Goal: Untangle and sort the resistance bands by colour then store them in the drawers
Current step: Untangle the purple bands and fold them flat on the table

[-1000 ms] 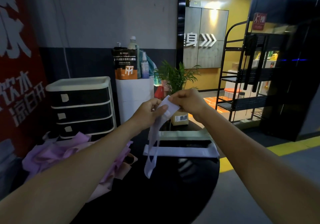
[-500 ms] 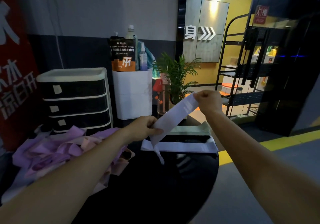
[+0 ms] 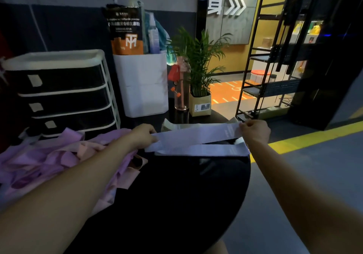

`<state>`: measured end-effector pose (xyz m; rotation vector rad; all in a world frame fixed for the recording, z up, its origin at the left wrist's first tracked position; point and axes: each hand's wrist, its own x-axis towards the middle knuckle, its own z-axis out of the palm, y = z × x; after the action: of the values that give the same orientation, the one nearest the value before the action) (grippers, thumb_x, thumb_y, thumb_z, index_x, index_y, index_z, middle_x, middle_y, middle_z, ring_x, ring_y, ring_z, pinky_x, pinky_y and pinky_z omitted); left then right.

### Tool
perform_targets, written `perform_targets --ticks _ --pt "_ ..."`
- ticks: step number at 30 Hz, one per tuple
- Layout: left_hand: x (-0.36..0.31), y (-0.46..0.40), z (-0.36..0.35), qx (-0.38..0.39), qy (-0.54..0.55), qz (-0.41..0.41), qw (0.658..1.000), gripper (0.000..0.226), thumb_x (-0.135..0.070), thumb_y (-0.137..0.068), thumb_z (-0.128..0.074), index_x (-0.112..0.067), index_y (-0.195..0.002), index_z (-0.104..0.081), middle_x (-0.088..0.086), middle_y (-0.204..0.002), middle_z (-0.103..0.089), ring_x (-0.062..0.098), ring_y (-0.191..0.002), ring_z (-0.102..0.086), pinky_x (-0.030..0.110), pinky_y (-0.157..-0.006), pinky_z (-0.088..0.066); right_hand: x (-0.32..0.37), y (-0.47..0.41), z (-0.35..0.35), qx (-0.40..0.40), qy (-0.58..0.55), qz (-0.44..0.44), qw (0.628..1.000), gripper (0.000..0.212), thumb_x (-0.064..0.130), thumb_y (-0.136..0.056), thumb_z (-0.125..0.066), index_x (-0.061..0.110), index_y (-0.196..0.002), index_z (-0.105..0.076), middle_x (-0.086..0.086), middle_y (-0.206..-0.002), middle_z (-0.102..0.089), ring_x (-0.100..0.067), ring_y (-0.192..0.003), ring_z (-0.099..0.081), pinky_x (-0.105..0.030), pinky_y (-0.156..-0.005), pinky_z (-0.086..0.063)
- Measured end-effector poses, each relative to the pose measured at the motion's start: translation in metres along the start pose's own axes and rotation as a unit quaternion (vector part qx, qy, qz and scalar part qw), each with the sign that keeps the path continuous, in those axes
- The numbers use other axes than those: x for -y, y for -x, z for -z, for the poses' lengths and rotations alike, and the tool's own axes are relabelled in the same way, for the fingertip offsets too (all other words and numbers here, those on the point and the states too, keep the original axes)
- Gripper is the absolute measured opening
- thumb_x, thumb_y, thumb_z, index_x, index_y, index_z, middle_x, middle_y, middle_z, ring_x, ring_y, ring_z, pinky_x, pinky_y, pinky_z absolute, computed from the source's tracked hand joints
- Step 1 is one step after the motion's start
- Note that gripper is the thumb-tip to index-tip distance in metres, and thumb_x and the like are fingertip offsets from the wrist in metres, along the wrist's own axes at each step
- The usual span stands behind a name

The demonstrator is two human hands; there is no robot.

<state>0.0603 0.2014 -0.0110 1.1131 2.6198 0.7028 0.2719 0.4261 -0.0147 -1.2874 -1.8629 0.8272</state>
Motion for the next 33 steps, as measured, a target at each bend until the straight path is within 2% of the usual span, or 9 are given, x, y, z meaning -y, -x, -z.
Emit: perform_targets --ticks 5,8,10,13,15,18,20,27,33 --pt "0.011 -0.021 -0.018 -0.09 0.076 0.051 0.992 0.013 -0.008 -0.081 -0.068 -0.004 -0.093 -0.065 0.017 -0.101 -0.066 0.019 -0.081 -0.051 0.023 -0.071 -0.038 -0.024 -0.007 -0.017 0.007 0.045 -0.001 0.999 0.028 0.016 -0.092 -0.055 -0.008 -0.083 -0.068 -0.026 -0.086 -0.066 -0.036 -0.084 -0.059 -0.032 -0.066 -0.039" --pt "0.013 -0.029 -0.027 -0.105 0.063 0.049 0.991 0.013 -0.011 -0.078 -0.072 -0.009 -0.086 -0.061 0.014 -0.097 -0.065 0.024 -0.082 -0.055 0.026 -0.072 -0.039 -0.035 -0.008 -0.026 0.001 0.073 -0.002 0.997 0.025 0.008 -0.088 -0.052 -0.008 -0.074 -0.065 -0.026 -0.079 -0.063 -0.033 -0.074 -0.055 -0.03 -0.061 -0.035" --pt "0.013 -0.034 -0.033 -0.106 0.049 0.046 0.992 0.015 -0.011 -0.078 -0.073 -0.01 -0.085 -0.06 0.013 -0.096 -0.065 0.027 -0.088 -0.058 0.027 -0.073 -0.04 -0.04 -0.009 -0.031 -0.001 0.088 0.001 0.996 0.024 0.006 -0.086 -0.051 -0.005 -0.067 -0.061 -0.025 -0.073 -0.059 -0.037 -0.076 -0.058 -0.03 -0.061 -0.035" --pt "0.01 -0.036 -0.039 -0.105 0.033 0.04 0.993 0.018 -0.013 -0.079 -0.073 -0.006 -0.091 -0.061 0.007 -0.089 -0.057 0.021 -0.083 -0.051 0.025 -0.07 -0.035 -0.047 -0.008 -0.036 -0.002 0.103 0.006 0.995 0.022 0.006 -0.086 -0.05 -0.006 -0.077 -0.065 -0.026 -0.083 -0.063 -0.038 -0.084 -0.06 -0.03 -0.064 -0.036" --pt "0.011 -0.038 -0.044 -0.101 0.031 0.032 0.994 0.017 -0.014 -0.079 -0.073 -0.01 -0.086 -0.057 0.006 -0.086 -0.056 0.02 -0.08 -0.05 0.026 -0.069 -0.034 -0.053 -0.007 -0.039 -0.007 0.111 0.01 0.994 0.022 0.007 -0.086 -0.05 -0.007 -0.084 -0.067 -0.027 -0.09 -0.065 -0.04 -0.088 -0.06 -0.031 -0.066 -0.037" --pt "0.016 -0.04 -0.052 -0.086 0.038 0.038 0.995 0.026 -0.018 -0.076 -0.075 -0.021 -0.073 -0.05 0.006 -0.087 -0.06 0.023 -0.079 -0.054 0.034 -0.076 -0.045 -0.062 -0.007 -0.039 -0.005 0.128 0.008 0.992 0.022 0.011 -0.088 -0.053 -0.005 -0.09 -0.068 -0.027 -0.096 -0.064 -0.04 -0.093 -0.058 -0.033 -0.069 -0.04" --pt "0.02 -0.04 -0.055 -0.08 0.033 0.044 0.995 0.029 -0.02 -0.075 -0.076 -0.023 -0.071 -0.048 0.007 -0.086 -0.06 0.025 -0.079 -0.056 0.041 -0.081 -0.049 -0.065 -0.007 -0.039 -0.003 0.132 0.007 0.991 0.022 0.012 -0.089 -0.052 -0.004 -0.089 -0.067 -0.026 -0.097 -0.063 -0.041 -0.093 -0.058 -0.033 -0.068 -0.039" --pt "0.02 -0.038 -0.061 -0.089 0.023 0.022 0.996 0.017 -0.019 -0.082 -0.07 -0.013 -0.084 -0.054 0.007 -0.085 -0.058 0.022 -0.08 -0.053 0.029 -0.071 -0.04 -0.071 -0.007 -0.039 0.006 0.14 -0.003 0.99 0.019 0.009 -0.088 -0.046 -0.001 -0.091 -0.062 -0.023 -0.098 -0.061 -0.036 -0.086 -0.054 -0.032 -0.066 -0.034" --pt "0.026 -0.038 -0.067 -0.076 0.011 0.002 0.997 0.019 -0.02 -0.082 -0.07 -0.013 -0.084 -0.053 0.005 -0.083 -0.055 0.021 -0.078 -0.051 0.028 -0.069 -0.036 -0.071 -0.006 -0.042 0.0 0.144 0.02 0.989 0.021 0.004 -0.089 -0.042 -0.002 -0.099 -0.059 -0.023 -0.109 -0.056 -0.038 -0.1 -0.052 -0.034 -0.07 -0.036"
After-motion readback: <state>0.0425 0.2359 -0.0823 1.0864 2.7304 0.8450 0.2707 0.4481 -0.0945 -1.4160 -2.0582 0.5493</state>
